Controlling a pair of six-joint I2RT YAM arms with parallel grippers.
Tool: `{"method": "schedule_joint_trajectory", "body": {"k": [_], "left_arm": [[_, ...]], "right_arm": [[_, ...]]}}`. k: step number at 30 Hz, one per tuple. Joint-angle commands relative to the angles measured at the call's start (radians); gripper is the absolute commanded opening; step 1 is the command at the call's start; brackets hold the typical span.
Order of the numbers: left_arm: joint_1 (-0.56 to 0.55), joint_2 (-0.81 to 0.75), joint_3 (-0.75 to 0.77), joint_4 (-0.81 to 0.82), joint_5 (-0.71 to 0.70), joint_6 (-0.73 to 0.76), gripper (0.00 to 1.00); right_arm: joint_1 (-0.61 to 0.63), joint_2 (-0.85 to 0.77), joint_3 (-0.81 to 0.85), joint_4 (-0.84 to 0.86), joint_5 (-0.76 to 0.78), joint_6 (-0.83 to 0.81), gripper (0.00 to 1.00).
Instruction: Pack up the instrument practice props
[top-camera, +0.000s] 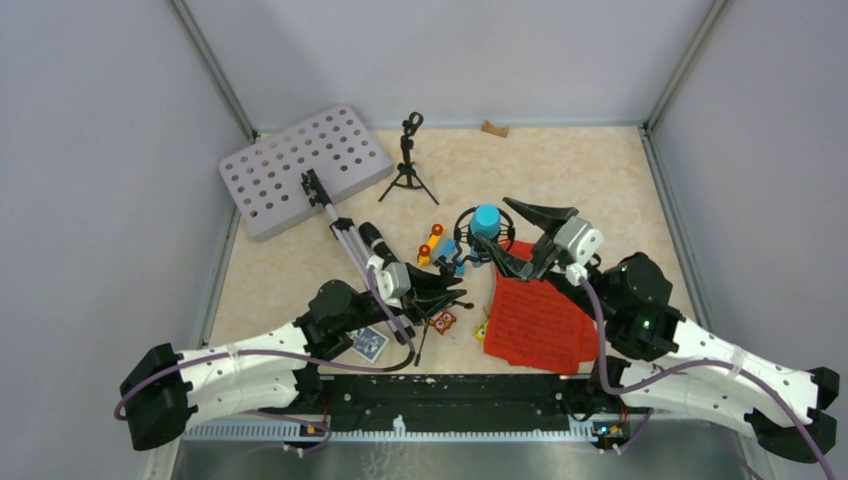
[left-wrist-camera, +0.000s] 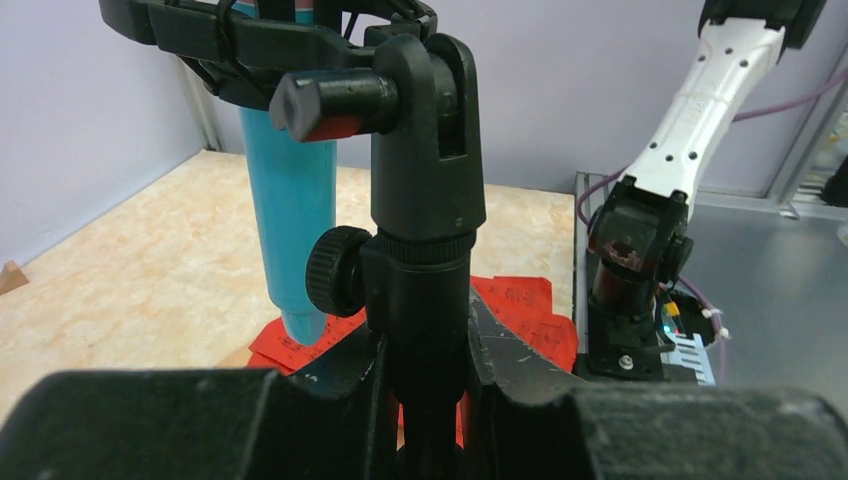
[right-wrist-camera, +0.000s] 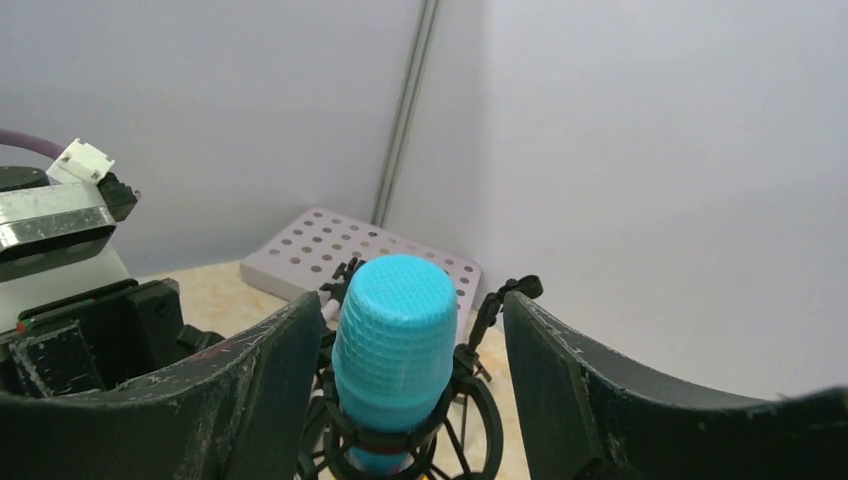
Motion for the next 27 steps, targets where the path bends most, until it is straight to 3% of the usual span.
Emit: {"method": "schedule_joint_trajectory", "body": {"k": [1, 10, 12, 16, 19, 27], "left_arm": [[-0.001, -0.039, 0.021, 0.079, 0.047, 0.027, 0.00], [-0.001, -0.043, 0.024, 0.074, 0.052, 0.034, 0.00], [0.000, -0.044, 0.024, 0.072, 0.048, 0.034, 0.00], [-0.001, -0.043, 0.024, 0.061, 0.033, 0.035, 0.00], [-0.001, -0.037, 0.037, 0.025, 0.019, 0.037, 0.00], [-0.001, 0.025, 0.111, -0.153, 0.026, 0.059, 0.00]], "right_arm": [[0.011, 0.033, 0.053, 0.061, -0.022, -0.051, 0.66], [0.011, 0.061, 0.042, 0.007, 0.036, 0.002, 0.66], [0.011, 0.050, 0.029, 0.022, 0.056, 0.022, 0.55], [0.011, 0.026, 0.018, 0.042, 0.067, 0.047, 0.21], [0.010, 0.015, 0.027, 0.053, 0.066, 0.060, 0.03], [0.011, 0.047, 0.142, 0.006, 0.034, 0.029, 0.00]]}}
